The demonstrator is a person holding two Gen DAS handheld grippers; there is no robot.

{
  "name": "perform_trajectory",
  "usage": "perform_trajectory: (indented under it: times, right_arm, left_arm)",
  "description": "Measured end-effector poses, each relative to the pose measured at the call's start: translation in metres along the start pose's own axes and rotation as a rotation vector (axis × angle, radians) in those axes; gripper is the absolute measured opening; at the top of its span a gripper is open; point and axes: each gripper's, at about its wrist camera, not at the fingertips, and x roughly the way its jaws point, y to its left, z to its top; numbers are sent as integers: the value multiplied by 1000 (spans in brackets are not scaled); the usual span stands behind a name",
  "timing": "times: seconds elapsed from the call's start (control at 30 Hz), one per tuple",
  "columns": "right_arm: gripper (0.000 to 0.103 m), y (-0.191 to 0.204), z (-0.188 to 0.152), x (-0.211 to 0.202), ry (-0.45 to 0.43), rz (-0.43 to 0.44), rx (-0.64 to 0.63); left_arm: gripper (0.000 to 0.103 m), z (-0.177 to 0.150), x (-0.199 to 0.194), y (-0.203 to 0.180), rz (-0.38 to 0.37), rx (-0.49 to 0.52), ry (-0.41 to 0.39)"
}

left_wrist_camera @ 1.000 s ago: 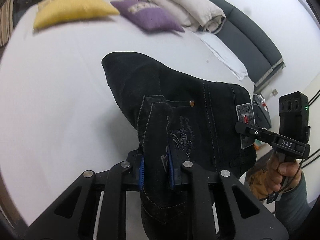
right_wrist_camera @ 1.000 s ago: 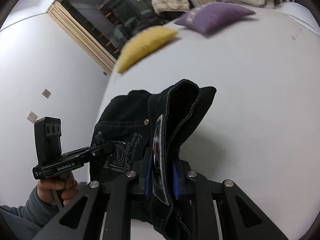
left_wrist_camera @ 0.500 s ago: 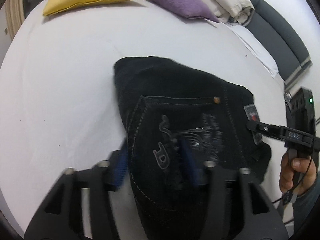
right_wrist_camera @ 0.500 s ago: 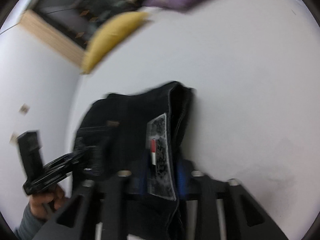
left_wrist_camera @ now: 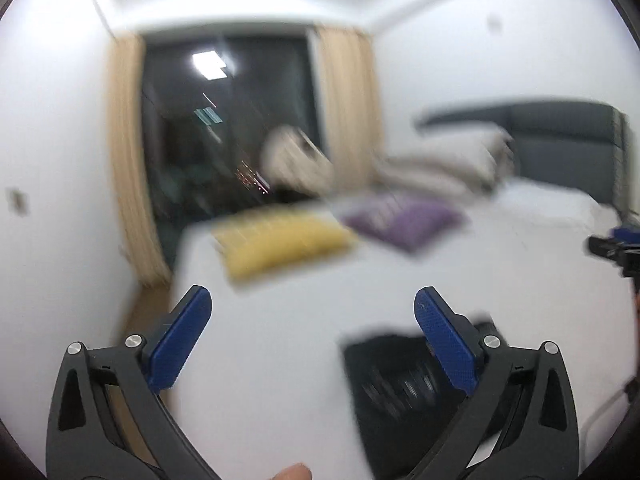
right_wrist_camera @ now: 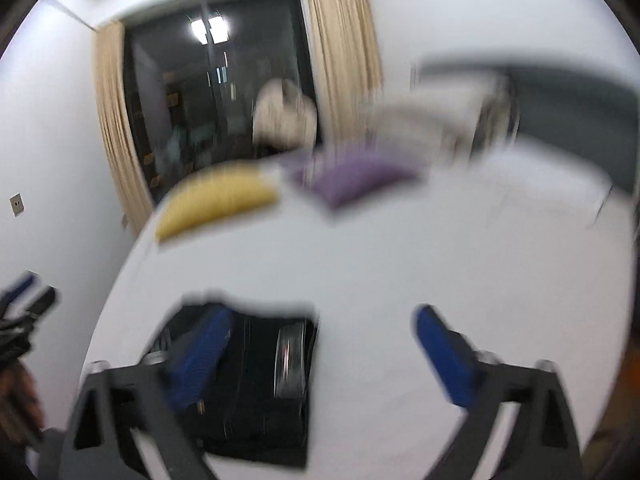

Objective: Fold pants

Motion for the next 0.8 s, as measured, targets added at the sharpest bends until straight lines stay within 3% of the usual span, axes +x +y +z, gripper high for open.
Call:
perform_trajectory:
  times: [0.07, 0.13, 0.23, 0.33, 0.57, 0.8]
  right_arm:
    - [103, 13, 24, -39, -143, -41, -47]
    - [103, 23, 41, -67, -232, -61, -76]
    - [103, 33, 63, -101, -288, 8, -72]
    - [103, 37, 72, -113, -246, 61, -39]
    - [103, 51, 54, -101, -25, 110, 1]
    - [103, 63, 26, -81, 159, 64, 4]
  left_arm:
    - [103, 26, -36, 9, 43, -18, -52]
    - [103, 47, -60, 11, 29, -40, -70]
    - [103, 68, -78, 14, -37, -48, -2]
    - [103, 74, -72, 28, -84, -129, 145]
    - [103, 43, -51, 30, -16, -175, 398]
    - [103, -9, -27, 1, -37, -181, 555]
